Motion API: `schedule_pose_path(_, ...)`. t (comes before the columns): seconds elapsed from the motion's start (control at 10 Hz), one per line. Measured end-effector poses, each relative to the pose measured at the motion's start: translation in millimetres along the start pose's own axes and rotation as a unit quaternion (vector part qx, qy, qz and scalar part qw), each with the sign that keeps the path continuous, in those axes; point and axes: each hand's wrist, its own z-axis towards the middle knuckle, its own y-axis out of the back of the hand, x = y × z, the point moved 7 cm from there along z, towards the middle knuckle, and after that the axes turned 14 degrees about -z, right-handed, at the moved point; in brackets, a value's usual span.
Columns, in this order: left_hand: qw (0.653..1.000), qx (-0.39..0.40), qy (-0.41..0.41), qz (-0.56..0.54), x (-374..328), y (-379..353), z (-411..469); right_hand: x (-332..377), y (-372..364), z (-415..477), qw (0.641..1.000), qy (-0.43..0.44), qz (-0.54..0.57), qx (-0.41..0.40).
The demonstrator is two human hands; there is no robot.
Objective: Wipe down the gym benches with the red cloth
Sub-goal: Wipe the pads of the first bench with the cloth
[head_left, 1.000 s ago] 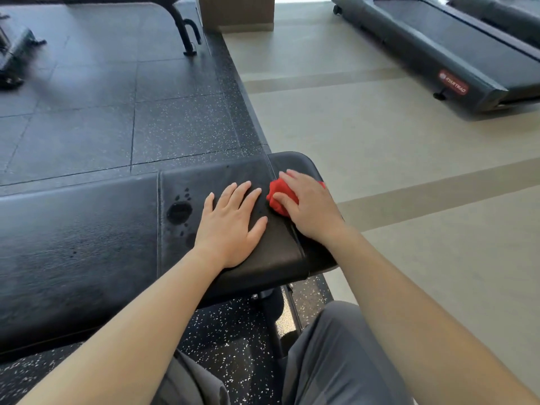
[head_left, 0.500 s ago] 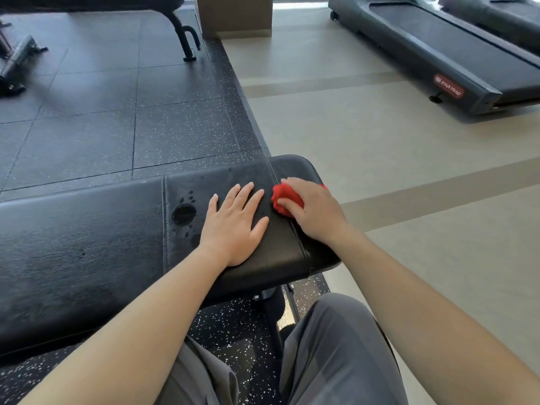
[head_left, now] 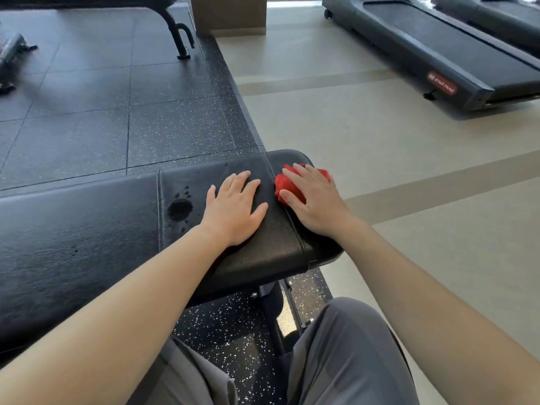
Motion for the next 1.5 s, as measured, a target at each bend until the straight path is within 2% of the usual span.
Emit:
schedule_pose_path(0.2, 1.0, -0.028, 0.01, 0.003, 3.9, -3.3, 21.1, 2.2, -6.9, 0.7, 0.999, -0.006, 0.003, -0.035)
schedule_pose_path(0.4, 0.999, -0.028, 0.011, 0.014, 5.8, -5.1, 22.4, -1.7, -6.7, 43.0, 0.997, -0.037, 0.039, -0.049)
schedule_pose_path(0.6, 0.999, -0.031, 0.013, 0.013, 6.1, -4.8, 22.9, 3.8, -10.3, 1.0, 0.999, 0.01, 0.016, -0.048)
schedule_pose_path(0.7, 0.999, -0.03, 0.013, 0.015, 6.0, -4.7, 23.0, -3.5, -11.1, 23.7, 0.998, -0.001, 0.039, -0.053)
schedule_pose_path(0.8, 0.999, -0.034, 0.013, 0.013, 7.2, -3.8, 23.8, -7.5, -7.0, 56.5, 0.995, 0.009, 0.08, -0.058)
schedule_pose_path(0.9, 0.999, -0.033, 0.013, 0.013, 7.7, -4.4, 24.3, -19.3, 5.8, 77.2, 0.979, -0.004, 0.197, -0.058)
schedule_pose_path(1.0, 0.999, -0.034, 0.01, 0.012, 8.3, -4.1, 24.7, -25.9, 24.2, 89.8, 0.965, -0.002, 0.254, -0.072)
schedule_pose_path(1.1, 0.999, -0.034, 0.009, 0.013, 6.9, -3.3, 24.0, -11.9, 15.5, 94.7, 0.986, 0.046, 0.157, -0.025)
schedule_pose_path(1.2, 0.999, -0.037, 0.011, 0.011, 6.4, -2.7, 23.9, 0.8, -7.3, 85.9, 0.998, 0.046, 0.04, -0.013)
schedule_pose_path(1.4, 0.999, -0.04, 0.01, 0.003, 6.9, -3.7, 24.2, 8.0, -6.7, 32.7, 0.999, 0.02, -0.027, -0.034)
schedule_pose_path(1.5, 0.999, -0.038, 0.011, 0.006, 7.6, -4.3, 24.7, 5.3, -10.1, 27.6, 0.999, 0.006, -0.023, -0.026)
